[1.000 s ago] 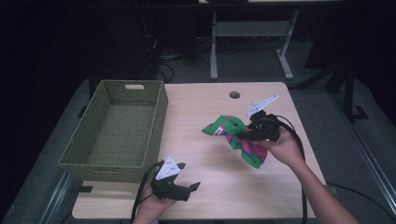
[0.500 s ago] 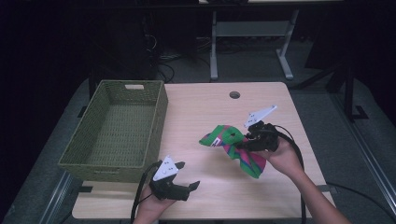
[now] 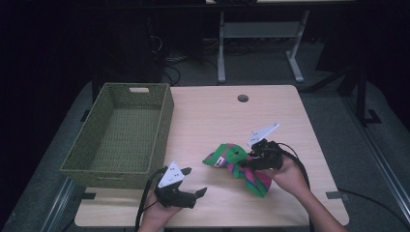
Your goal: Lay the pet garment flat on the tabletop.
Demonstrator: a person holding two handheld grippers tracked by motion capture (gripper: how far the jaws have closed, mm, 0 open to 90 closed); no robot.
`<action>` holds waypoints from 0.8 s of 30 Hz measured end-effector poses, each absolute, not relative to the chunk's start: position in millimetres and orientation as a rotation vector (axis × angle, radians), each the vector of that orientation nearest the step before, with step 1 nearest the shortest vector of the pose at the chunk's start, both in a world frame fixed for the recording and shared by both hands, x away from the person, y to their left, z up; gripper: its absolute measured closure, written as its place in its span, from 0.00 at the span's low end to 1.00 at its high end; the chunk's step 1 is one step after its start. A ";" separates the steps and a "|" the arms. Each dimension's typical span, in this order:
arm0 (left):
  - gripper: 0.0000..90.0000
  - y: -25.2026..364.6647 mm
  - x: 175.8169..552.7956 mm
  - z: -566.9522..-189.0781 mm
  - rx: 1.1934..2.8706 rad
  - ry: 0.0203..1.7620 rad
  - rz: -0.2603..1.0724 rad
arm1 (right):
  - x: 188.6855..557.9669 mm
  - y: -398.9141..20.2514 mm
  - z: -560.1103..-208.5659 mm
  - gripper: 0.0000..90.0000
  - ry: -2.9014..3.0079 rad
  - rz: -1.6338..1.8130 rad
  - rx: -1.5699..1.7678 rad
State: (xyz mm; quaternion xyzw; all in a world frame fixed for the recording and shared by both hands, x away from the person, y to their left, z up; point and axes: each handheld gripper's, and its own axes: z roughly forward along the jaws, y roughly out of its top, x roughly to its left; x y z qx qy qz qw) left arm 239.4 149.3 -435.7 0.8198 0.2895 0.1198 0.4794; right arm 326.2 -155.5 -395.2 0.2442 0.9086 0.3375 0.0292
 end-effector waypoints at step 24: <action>0.17 152.2 240.4 -435.4 1.998 0.712 0.296 | 319.4 -120.0 -443.4 0.54 2.959 0.913 0.751</action>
